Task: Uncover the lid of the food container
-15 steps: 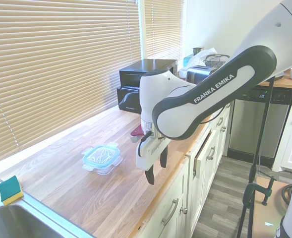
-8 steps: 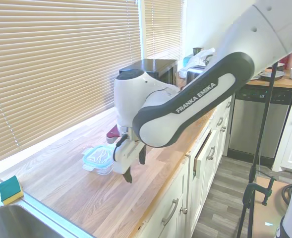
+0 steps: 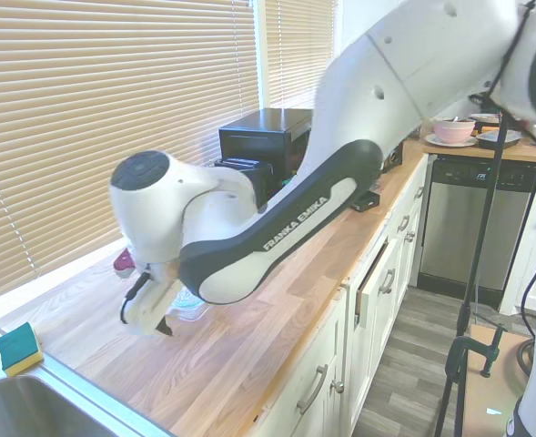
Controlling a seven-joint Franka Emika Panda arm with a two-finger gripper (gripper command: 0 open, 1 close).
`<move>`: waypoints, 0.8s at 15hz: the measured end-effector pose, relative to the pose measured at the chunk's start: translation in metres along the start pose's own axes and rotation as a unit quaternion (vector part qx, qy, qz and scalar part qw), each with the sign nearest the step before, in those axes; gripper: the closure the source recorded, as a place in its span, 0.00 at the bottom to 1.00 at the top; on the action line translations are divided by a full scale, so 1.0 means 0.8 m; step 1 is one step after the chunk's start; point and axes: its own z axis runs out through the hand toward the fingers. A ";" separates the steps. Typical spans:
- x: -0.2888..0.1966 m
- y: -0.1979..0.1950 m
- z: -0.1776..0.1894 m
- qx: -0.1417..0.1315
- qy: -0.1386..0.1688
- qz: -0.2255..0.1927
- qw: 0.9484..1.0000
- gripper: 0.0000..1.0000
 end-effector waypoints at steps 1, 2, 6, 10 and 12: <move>0.007 -0.012 0.008 -0.008 0.016 0.006 1.000 0.00; 0.012 -0.021 0.019 -0.016 0.026 0.013 0.999 0.00; 0.023 -0.046 0.042 -0.047 0.057 0.021 0.997 0.00; 0.044 -0.059 0.059 -0.070 0.081 0.014 0.994 0.00; 0.047 -0.067 0.067 -0.082 0.082 0.001 0.993 0.00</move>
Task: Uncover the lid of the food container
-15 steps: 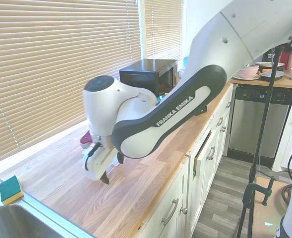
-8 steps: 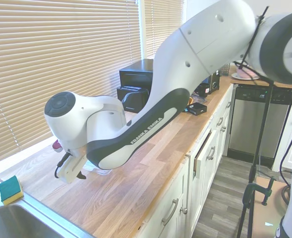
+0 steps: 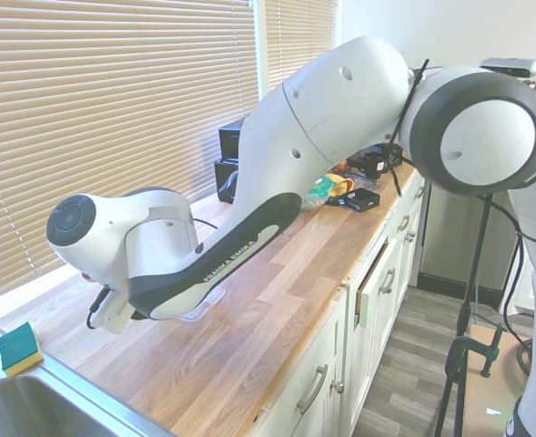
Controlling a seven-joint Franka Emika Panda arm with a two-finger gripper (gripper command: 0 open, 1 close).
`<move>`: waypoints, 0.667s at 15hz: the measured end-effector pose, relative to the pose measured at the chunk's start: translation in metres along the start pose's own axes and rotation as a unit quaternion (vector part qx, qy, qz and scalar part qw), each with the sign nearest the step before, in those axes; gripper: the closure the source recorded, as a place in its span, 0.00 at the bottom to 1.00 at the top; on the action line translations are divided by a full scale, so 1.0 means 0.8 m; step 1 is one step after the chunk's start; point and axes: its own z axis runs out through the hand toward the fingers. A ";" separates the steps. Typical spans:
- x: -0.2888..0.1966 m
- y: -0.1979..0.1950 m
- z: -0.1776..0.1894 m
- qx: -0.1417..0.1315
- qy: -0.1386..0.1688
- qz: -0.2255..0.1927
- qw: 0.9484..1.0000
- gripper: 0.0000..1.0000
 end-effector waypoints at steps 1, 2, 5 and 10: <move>-0.001 -0.004 0.005 -0.006 0.001 -0.008 1.000 0.00; -0.003 -0.008 0.011 -0.012 0.002 -0.014 1.000 0.00; -0.021 -0.021 0.025 -0.027 0.011 -0.034 0.999 0.00; -0.033 -0.036 0.015 -0.047 0.048 -0.057 0.996 0.00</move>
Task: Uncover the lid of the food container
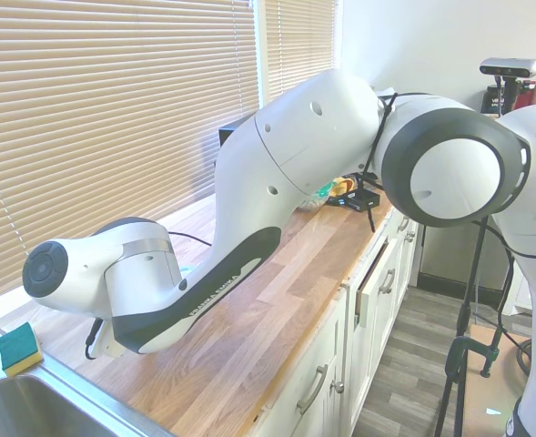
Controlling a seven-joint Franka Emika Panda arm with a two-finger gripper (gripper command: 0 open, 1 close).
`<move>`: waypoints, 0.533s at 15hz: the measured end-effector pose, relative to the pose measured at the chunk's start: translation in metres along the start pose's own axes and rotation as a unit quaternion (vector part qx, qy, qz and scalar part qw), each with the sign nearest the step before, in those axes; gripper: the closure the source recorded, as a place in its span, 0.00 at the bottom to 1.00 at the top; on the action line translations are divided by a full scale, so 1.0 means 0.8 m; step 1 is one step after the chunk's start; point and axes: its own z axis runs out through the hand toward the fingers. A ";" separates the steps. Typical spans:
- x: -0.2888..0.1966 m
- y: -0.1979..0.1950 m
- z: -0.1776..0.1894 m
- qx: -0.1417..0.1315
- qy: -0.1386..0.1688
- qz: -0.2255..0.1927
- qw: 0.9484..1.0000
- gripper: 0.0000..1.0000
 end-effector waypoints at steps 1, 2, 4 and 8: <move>0.003 0.001 -0.003 -0.006 0.004 0.002 1.000 0.00; 0.002 0.001 -0.005 -0.016 0.007 0.004 1.000 0.00; -0.004 0.001 -0.005 -0.028 0.009 0.014 0.999 0.00; -0.015 -0.013 0.010 -0.033 0.009 0.047 0.998 0.00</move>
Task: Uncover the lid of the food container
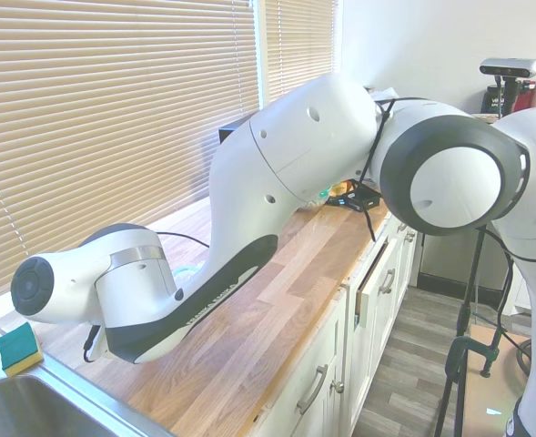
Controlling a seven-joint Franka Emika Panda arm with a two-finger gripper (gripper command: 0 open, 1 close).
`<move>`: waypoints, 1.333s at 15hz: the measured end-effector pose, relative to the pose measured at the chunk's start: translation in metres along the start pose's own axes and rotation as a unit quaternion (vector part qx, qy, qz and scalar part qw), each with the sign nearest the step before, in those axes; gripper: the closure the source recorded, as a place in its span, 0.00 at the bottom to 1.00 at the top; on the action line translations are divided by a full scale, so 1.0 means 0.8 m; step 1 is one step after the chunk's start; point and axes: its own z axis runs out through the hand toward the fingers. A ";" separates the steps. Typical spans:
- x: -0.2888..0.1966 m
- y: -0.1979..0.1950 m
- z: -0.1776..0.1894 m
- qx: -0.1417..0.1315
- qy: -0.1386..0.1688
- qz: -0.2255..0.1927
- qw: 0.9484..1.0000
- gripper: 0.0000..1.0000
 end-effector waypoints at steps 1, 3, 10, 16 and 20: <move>0.000 -0.005 0.002 0.001 0.005 0.006 1.000 0.00; 0.002 -0.012 0.003 -0.001 0.020 0.022 1.000 0.00; -0.008 -0.008 -0.002 -0.034 0.020 0.039 0.998 0.00; -0.009 -0.001 -0.001 -0.056 0.011 0.029 0.998 1.00; -0.015 0.001 -0.005 -0.064 -0.003 0.022 0.998 1.00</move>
